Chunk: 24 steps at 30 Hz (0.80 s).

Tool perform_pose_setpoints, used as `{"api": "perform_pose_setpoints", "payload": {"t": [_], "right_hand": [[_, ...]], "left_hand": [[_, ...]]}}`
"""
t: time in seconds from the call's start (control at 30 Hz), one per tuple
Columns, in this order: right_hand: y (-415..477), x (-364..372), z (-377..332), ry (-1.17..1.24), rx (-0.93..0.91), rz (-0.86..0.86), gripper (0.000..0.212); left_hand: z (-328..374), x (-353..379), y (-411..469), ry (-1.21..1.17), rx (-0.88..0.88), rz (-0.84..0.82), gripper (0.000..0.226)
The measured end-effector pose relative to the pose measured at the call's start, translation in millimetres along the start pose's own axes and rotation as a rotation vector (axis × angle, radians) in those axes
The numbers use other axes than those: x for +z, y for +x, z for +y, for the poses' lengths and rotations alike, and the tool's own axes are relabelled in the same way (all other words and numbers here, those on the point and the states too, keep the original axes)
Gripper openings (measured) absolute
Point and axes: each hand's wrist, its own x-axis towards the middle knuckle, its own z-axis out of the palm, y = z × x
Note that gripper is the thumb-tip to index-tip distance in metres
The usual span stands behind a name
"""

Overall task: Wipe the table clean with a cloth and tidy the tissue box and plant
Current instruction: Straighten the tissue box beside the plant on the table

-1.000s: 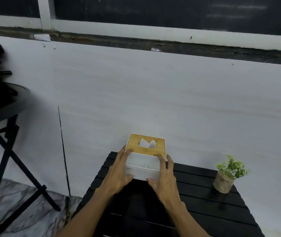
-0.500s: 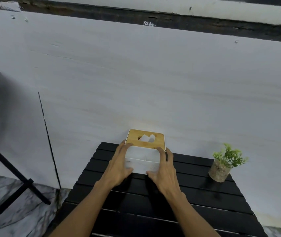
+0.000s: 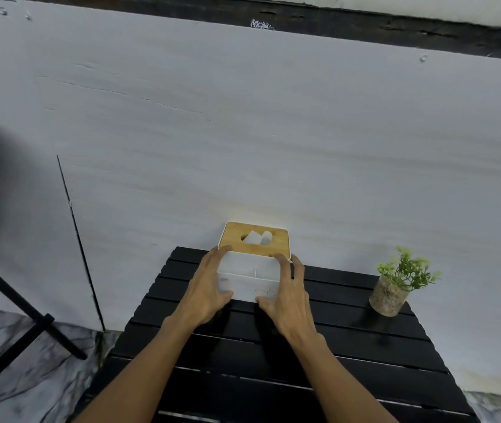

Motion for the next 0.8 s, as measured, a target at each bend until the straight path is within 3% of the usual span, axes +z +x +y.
{"api": "perform_pose_setpoints", "payload": {"t": [0.37, 0.53, 0.7, 0.8], "right_hand": [[3, 8, -7, 0.008, 0.008, -0.016, 0.091], [-10, -2, 0, -0.02, 0.007, -0.004, 0.099], [-35, -37, 28, 0.035, 0.047, 0.121, 0.075], [-48, -63, 55, -0.009, 0.119, 0.167, 0.06]], "left_hand": [[0, -9, -4, 0.032, -0.012, -0.007, 0.094], [9, -5, -22, 0.204, -0.02, 0.079, 0.103], [31, 11, -57, 0.278, -0.057, 0.346, 0.056], [39, 26, -71, 0.286, -0.084, 0.26, 0.034]]}}
